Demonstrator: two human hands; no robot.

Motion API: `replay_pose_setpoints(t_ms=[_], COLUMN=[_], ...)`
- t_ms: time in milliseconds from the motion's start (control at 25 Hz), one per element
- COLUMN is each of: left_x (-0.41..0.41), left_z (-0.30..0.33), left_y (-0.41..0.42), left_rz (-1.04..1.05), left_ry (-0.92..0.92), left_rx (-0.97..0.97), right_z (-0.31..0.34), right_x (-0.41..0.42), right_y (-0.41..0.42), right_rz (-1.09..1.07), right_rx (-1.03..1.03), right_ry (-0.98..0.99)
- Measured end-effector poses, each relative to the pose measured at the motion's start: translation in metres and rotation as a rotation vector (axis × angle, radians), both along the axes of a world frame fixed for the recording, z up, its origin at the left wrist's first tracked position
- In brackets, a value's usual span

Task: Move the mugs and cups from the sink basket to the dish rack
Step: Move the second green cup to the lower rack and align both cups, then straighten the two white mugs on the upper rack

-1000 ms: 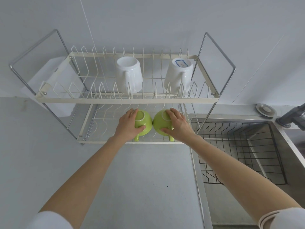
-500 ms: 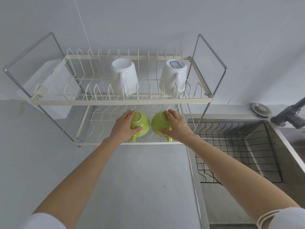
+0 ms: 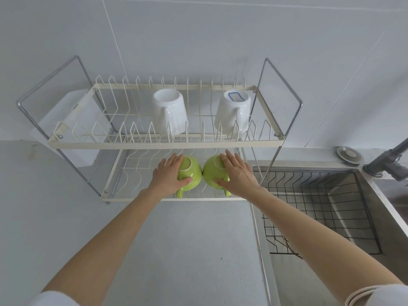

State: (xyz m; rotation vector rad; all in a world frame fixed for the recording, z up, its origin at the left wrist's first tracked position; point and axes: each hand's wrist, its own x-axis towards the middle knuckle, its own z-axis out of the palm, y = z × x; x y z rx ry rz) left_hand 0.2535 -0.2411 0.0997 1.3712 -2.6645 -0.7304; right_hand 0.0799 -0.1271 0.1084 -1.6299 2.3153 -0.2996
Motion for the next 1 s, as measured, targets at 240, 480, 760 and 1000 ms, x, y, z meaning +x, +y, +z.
replay_pose_setpoints(t_ms=[240,480,760,1000], left_x=[0.009,0.036,0.039,0.026], left_z=[0.017,0.055,0.135,0.181], left_y=[0.030,0.088,0.110,0.081], left_rz=[0.013,-0.008,-0.056,-0.027], left_ry=[-0.024,0.161,0.354,0.302], left_rx=[-0.157,-0.501,-0.758,-0.723], right_z=[0.015,0.049,0.116,0.165], right_x=[0.011,0.033,0.041,0.025], right_y=[0.028,0.078,0.103,0.073], right_rz=[0.033,0.134,0.203,0.173], right_rx=[-0.099,-0.257,-0.587,-0.621], right_ry=[0.068,0.127,0.152,0.132])
